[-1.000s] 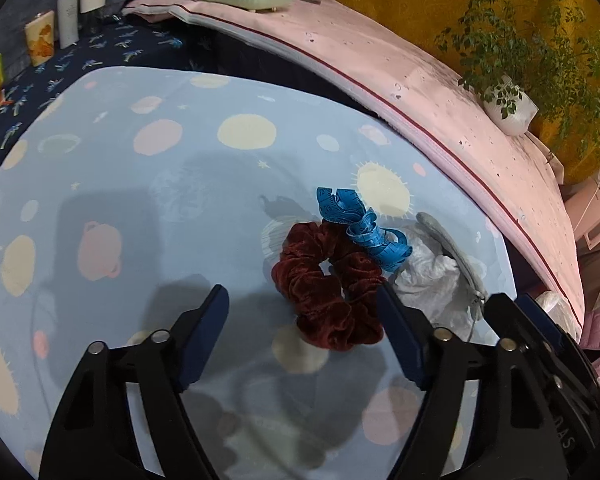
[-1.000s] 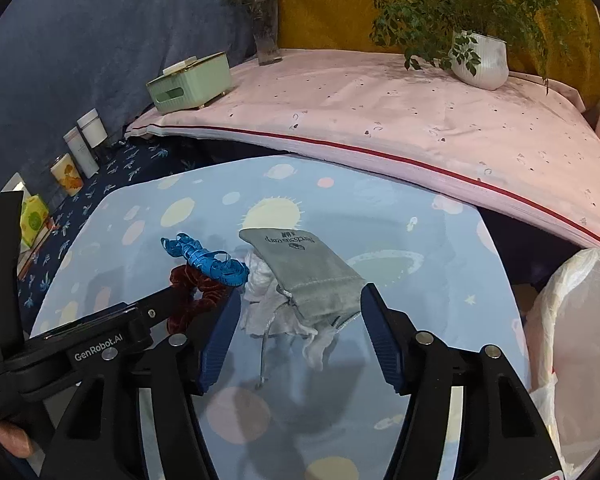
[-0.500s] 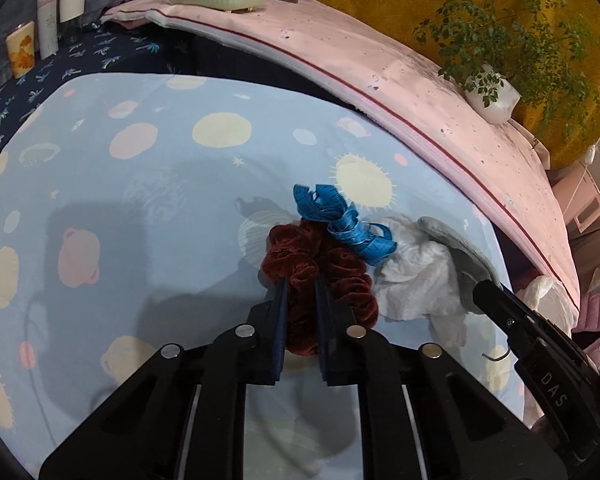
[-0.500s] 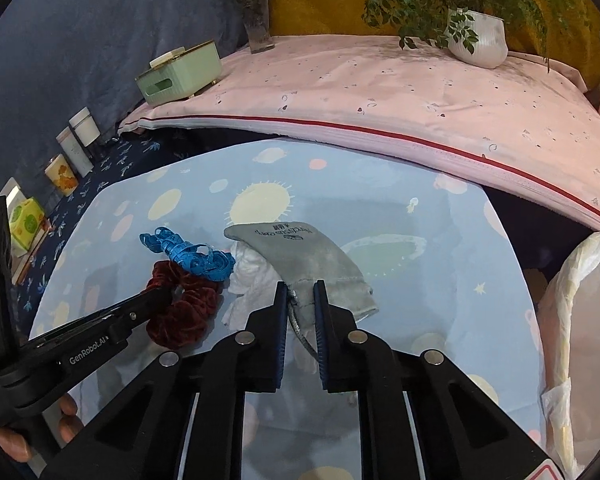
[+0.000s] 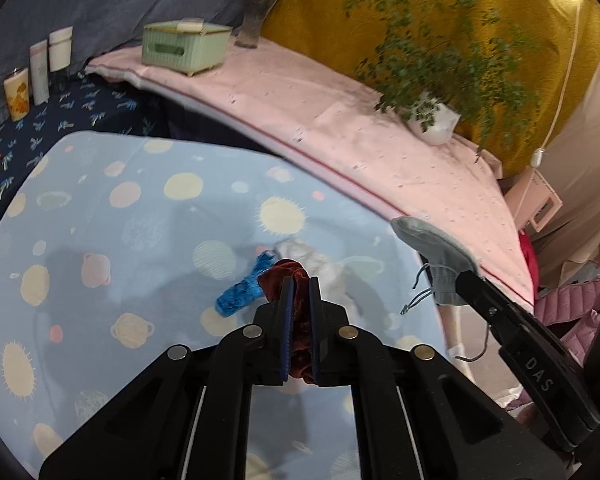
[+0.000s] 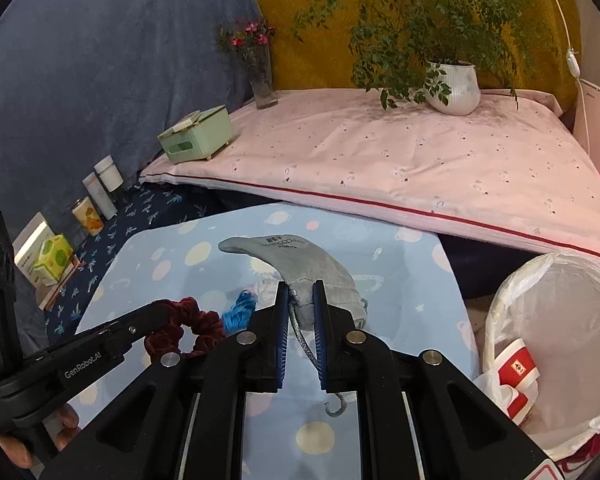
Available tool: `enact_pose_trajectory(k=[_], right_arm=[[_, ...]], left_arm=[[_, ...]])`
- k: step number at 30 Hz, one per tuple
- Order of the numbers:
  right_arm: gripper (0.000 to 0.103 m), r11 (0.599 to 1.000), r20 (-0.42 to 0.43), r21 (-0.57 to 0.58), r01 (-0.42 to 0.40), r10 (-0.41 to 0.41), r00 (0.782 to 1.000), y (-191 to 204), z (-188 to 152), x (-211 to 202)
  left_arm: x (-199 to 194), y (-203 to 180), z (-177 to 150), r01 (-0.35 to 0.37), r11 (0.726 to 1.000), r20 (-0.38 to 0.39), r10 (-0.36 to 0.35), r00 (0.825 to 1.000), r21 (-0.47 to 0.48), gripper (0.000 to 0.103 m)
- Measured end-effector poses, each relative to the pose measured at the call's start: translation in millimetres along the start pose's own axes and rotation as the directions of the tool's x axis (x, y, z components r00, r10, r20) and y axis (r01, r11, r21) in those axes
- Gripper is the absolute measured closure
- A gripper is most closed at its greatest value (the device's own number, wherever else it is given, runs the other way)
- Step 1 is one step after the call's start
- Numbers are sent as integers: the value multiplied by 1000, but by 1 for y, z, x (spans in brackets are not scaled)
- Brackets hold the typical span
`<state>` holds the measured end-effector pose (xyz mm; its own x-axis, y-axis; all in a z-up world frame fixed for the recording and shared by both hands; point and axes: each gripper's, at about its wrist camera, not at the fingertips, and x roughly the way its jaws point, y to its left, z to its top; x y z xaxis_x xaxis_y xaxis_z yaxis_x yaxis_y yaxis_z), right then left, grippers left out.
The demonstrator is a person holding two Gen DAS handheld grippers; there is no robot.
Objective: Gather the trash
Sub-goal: 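Carry scrunchie and grey cloth over the bin and open both grippers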
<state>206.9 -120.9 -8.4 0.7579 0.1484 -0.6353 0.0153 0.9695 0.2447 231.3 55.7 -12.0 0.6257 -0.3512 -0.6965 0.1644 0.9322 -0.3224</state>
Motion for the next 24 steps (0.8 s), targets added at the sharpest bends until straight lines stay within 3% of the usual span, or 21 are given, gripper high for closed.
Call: enact_pose_trajectory(k=[9,24], right_arm=[[92,1000,88,28,11,-13,996,-29,8,-61],[92,990,139,116,85,-101,985,-109,-7,-123]], left_arm=[[-48,-66,8,71,994,69,-76,995,79,96],[-45,-182,-21,130,961,23,-139,990,244,96]])
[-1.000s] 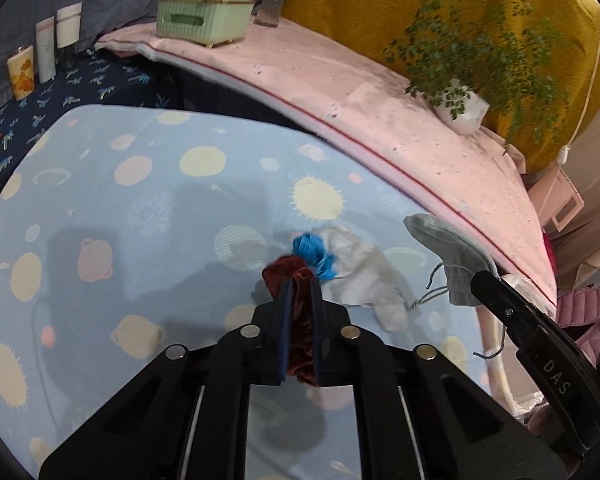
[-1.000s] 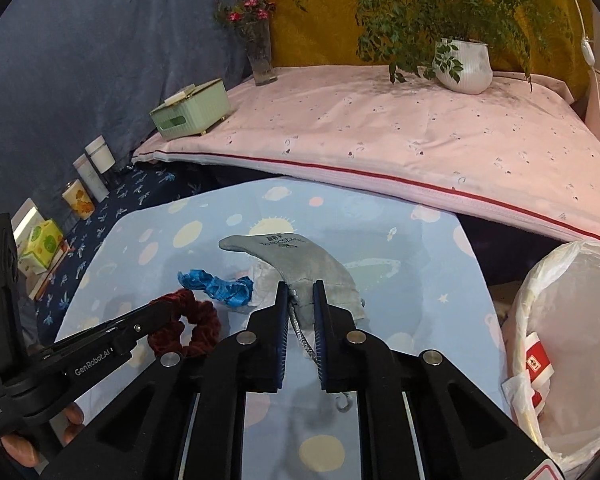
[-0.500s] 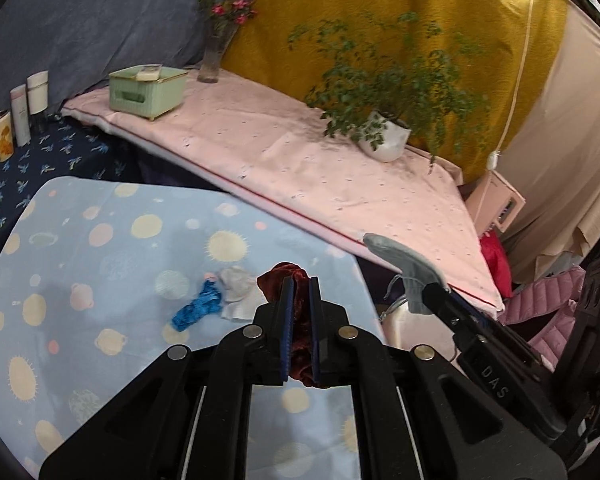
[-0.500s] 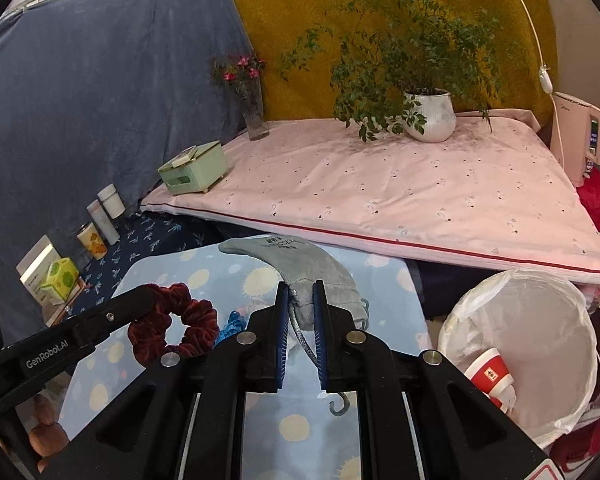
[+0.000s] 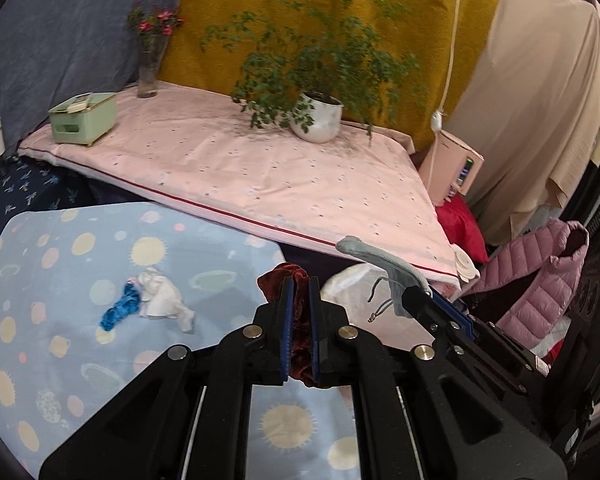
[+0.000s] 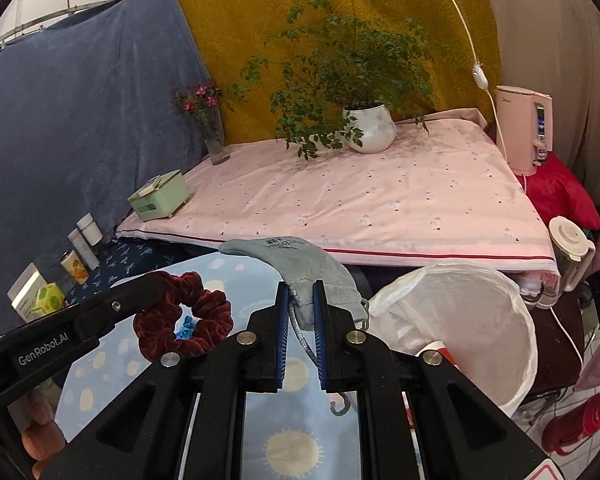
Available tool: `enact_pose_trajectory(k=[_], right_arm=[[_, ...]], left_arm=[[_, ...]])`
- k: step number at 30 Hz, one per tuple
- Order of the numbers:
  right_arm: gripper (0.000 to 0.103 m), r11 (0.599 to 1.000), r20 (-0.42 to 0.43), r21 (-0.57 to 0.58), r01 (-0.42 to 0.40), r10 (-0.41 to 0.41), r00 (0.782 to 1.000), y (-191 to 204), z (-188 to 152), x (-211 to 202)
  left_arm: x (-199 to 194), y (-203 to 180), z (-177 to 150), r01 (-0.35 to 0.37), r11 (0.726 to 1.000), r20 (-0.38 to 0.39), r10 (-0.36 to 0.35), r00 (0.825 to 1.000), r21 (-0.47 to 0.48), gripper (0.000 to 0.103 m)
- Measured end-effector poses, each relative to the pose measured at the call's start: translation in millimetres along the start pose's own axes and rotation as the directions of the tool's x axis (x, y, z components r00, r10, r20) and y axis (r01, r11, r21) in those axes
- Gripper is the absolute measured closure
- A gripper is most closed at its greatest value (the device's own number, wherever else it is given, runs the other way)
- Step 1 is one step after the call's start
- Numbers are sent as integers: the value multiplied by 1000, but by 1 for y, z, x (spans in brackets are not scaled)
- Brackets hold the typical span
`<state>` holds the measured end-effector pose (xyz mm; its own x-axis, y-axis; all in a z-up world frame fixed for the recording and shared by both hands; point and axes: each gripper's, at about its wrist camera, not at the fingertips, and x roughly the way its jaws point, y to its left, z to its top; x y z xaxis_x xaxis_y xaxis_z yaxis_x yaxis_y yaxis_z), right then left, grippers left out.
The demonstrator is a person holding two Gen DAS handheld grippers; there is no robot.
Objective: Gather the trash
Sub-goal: 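Carry scrunchie and grey cloth over the bin and open both grippers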
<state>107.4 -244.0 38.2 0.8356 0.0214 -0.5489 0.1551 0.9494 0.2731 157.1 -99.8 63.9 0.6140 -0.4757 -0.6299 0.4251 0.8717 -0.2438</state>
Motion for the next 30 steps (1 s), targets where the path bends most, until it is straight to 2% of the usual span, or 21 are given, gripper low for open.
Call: enact_pose_trajectory(k=[11,26,27,30], right_arm=[[92,995,-7,72,69,-69,998,-65,-12,-9],[92,981,-66,149,127,-118,991,-125,-34,12],[92,980,-69,153,130,-120,990,-128,-35,14],[92,978,-78,159,136,-125,989,-133,-36,19]], left_arm=[[36,-61,-15,49,995,-60,-44,997,86,96],[95,-94,-25,88,990,-124,-73,990,114,93],[97,-96,-25,81,990,-122,-66,990,117,90],[105,-96,-26,58,993,-122,-45,992,105,60]])
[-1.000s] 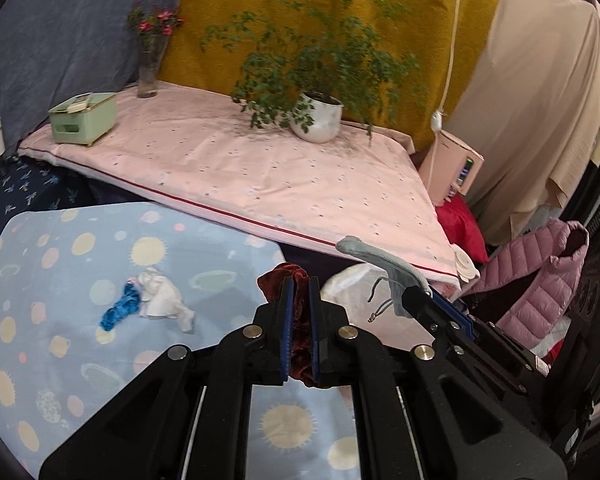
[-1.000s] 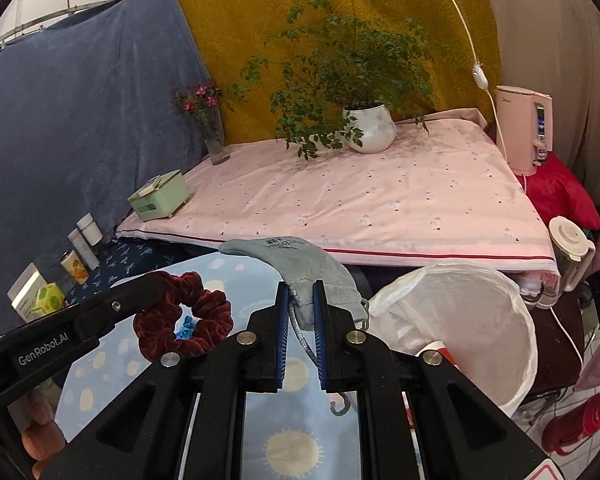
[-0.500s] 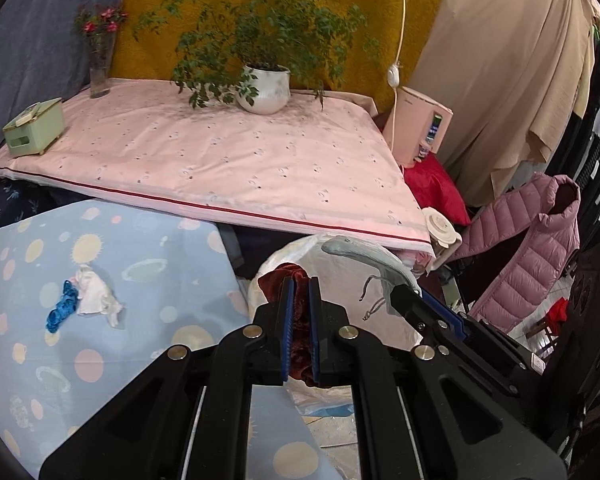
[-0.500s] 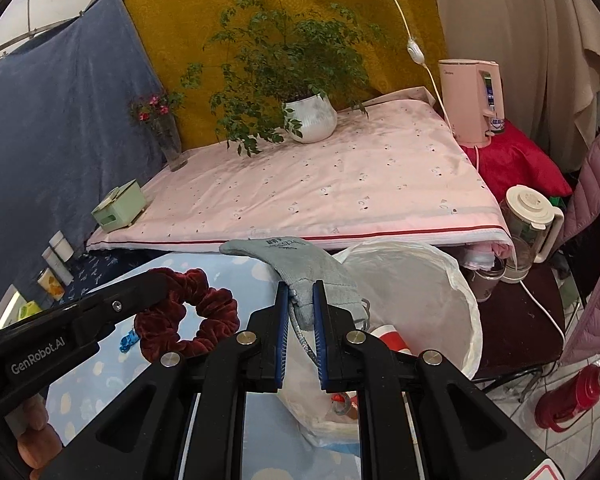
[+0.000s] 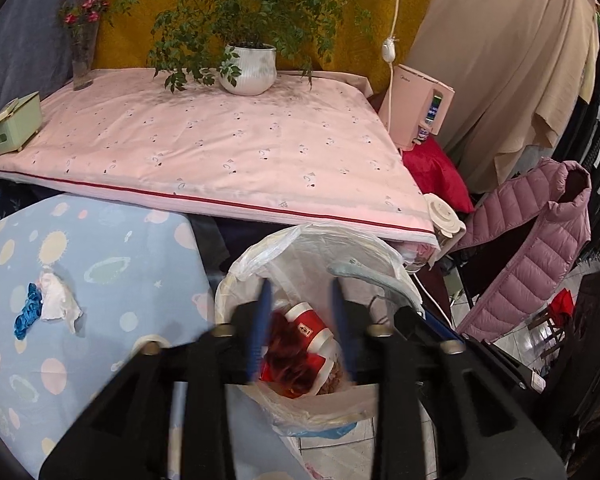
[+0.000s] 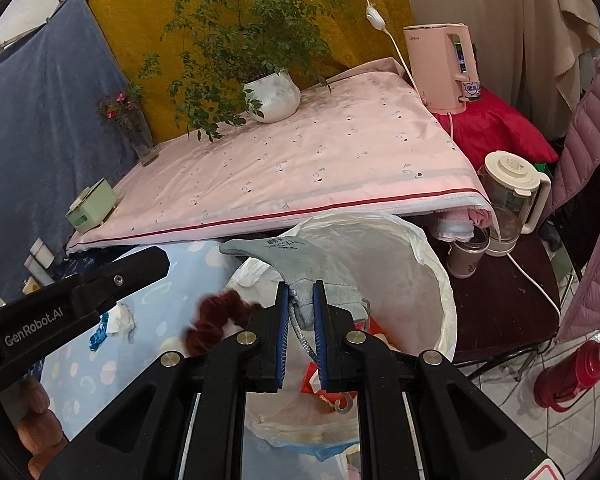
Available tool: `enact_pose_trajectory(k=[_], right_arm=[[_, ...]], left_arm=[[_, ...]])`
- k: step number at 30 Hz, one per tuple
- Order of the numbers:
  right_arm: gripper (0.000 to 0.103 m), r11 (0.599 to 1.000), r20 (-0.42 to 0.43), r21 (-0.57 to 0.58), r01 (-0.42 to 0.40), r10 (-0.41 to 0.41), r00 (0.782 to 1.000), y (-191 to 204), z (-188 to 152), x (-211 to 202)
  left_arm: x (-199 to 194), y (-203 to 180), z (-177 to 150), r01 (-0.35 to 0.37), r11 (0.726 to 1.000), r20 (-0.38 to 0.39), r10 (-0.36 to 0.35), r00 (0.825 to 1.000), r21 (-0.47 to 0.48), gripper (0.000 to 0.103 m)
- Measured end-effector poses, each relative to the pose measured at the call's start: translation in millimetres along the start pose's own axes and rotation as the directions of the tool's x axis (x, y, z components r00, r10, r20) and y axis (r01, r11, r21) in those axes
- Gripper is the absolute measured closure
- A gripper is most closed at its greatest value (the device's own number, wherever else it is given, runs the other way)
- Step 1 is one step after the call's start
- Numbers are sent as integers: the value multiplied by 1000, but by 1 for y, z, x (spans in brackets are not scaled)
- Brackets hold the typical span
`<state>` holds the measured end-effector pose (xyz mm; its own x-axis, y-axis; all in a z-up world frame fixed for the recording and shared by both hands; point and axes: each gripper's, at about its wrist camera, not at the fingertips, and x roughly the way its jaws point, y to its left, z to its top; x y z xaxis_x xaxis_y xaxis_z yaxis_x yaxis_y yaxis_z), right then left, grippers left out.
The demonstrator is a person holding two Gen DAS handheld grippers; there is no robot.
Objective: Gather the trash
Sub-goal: 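Carry scrunchie and grey cloth over the bin and open both grippers, then move both grippers back over the blue ribbon and white tissue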
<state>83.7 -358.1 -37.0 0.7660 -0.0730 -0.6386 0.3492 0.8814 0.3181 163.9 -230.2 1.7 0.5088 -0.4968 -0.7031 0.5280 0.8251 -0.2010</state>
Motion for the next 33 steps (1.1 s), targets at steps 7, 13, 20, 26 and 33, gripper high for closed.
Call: enact_pose_trajectory(k=[7,13,20,26,33], right_arm=[[92,1000,-15,-6,10,-10,1000,-3,-1,12],[87,1000,-26,-17,4,-5,1000,3,-1,18],[72,1000,-14,-27,7,-8,1000,14,-1,17],[72,999,-15,-49,2,-2,1000,27,-2,14],[66,997,-19,-83,-4,2,1000,45,-4,13]], left_arm=[[7,5,-1,-22,1000,-1,22,1000,2,59],[5,13,-4,-47,999,4,47,999,-2,49],[-2,28,-7,-84,996,18,85,996,-13,41],[-7,45,-11,-110,993,20,110,994,-35,40],[-17,64,-16,-128,990,31,130,991,-55,39]])
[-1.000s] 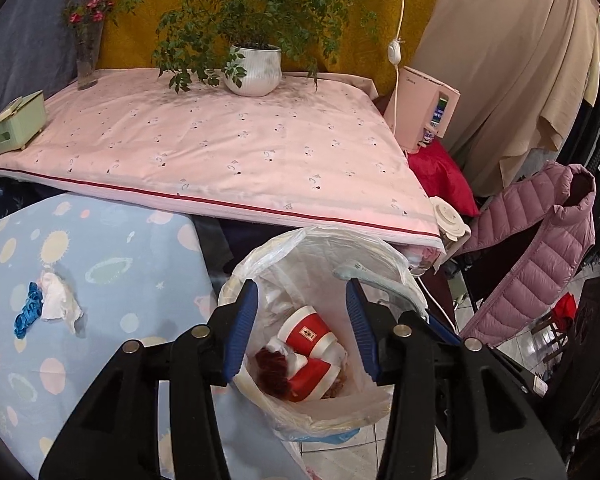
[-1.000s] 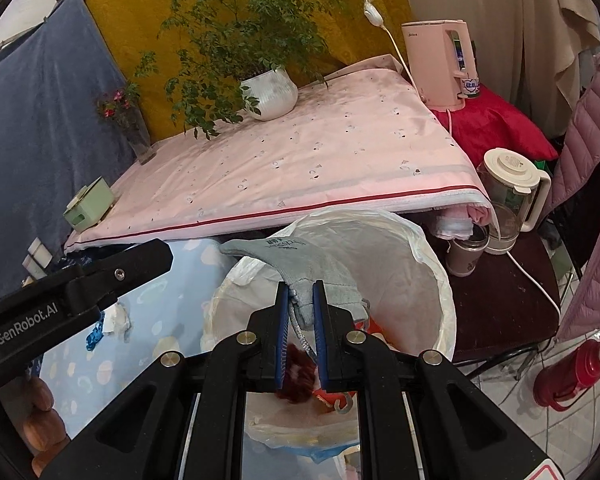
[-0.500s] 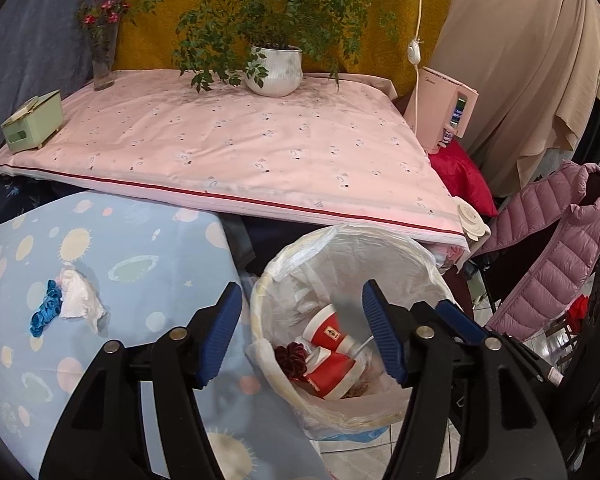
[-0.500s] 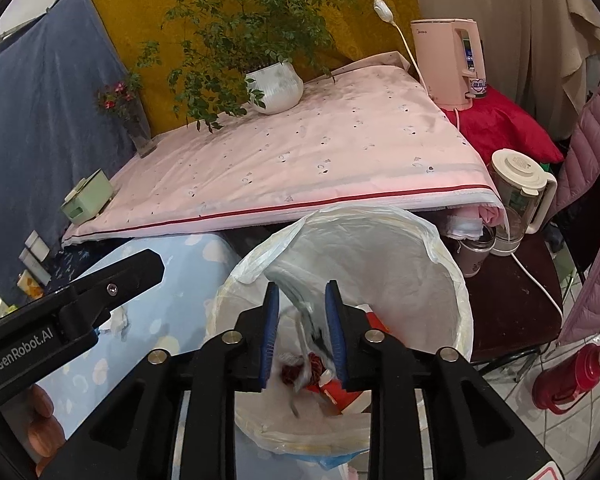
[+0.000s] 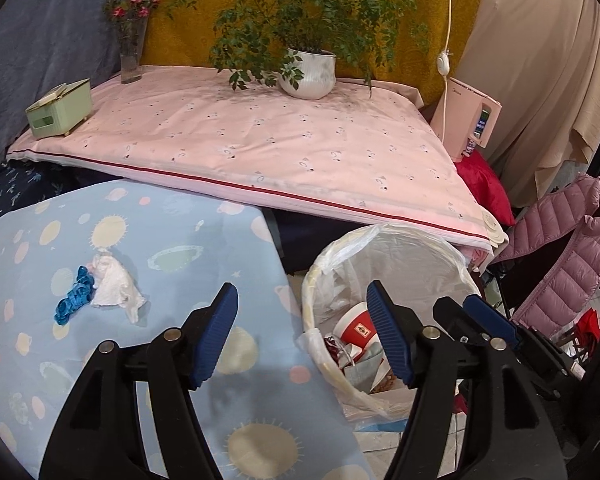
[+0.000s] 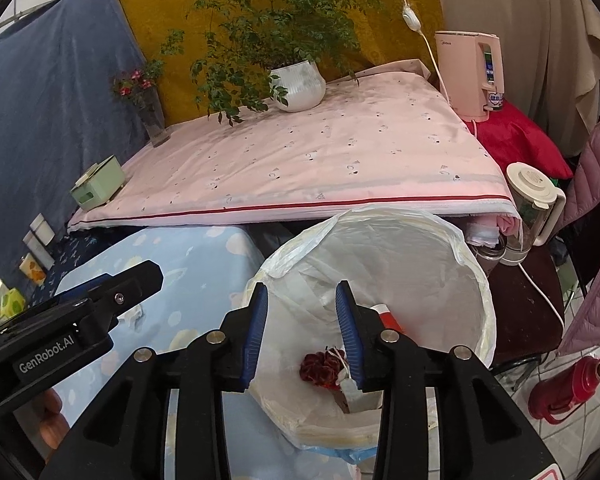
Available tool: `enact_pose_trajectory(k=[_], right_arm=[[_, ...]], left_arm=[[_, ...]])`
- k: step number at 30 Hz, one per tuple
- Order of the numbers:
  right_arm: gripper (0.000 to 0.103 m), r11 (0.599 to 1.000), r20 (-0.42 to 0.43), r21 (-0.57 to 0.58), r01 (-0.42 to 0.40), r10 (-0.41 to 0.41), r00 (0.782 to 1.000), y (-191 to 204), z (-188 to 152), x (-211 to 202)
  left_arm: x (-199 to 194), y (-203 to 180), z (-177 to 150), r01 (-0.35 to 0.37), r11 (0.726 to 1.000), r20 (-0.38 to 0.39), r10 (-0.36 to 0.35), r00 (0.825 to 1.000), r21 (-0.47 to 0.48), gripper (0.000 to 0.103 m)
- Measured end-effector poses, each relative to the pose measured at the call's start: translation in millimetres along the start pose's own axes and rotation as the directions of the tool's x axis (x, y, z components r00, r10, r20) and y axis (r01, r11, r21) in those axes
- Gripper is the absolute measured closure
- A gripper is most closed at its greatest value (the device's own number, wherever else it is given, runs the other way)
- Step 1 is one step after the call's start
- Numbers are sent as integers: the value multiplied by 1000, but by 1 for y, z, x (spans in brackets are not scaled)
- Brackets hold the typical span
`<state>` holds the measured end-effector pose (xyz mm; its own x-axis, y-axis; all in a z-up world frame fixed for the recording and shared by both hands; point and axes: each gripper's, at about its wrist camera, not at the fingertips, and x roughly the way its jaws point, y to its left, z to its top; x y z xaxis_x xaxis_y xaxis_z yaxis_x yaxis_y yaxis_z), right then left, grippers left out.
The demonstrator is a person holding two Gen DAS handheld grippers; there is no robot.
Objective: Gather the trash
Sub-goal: 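Move both grippers back over the blue ribbon and white tissue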
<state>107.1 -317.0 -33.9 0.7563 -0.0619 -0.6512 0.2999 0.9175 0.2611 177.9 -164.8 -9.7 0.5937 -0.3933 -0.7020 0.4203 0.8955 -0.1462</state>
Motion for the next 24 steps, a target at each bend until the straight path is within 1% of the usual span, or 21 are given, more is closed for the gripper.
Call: enact_pose_trajectory(k=[4,8,13,21,23,24], right_arm=[[65,1000,-1,-22,-7,6,1000,14,0,0],[61,999,-5,-42,-17,17,1000,30,-1,1],[61,997,-16,-71,-33,32,999,51,-5,4],[61,990,-46,-124,-68,63,997,95,-13,16],[61,987,-56,-140,-77,70,996,108,-16,20],[61,985,-62,-149,-83,74,995,114,-17,22]], left_arm=[[-5,14,-1,-11,1000,4,11,1000,-20,40],[-9,32,-4,-25,999,5,25,1000,-45,40],[-13,54,-6,-42,996,5,43,999,-76,40],[-17,102,-14,-77,987,0,78,997,-138,39],[-18,116,-16,-91,983,-5,91,996,-158,37],[-18,123,-18,-102,981,-7,102,995,-167,34]])
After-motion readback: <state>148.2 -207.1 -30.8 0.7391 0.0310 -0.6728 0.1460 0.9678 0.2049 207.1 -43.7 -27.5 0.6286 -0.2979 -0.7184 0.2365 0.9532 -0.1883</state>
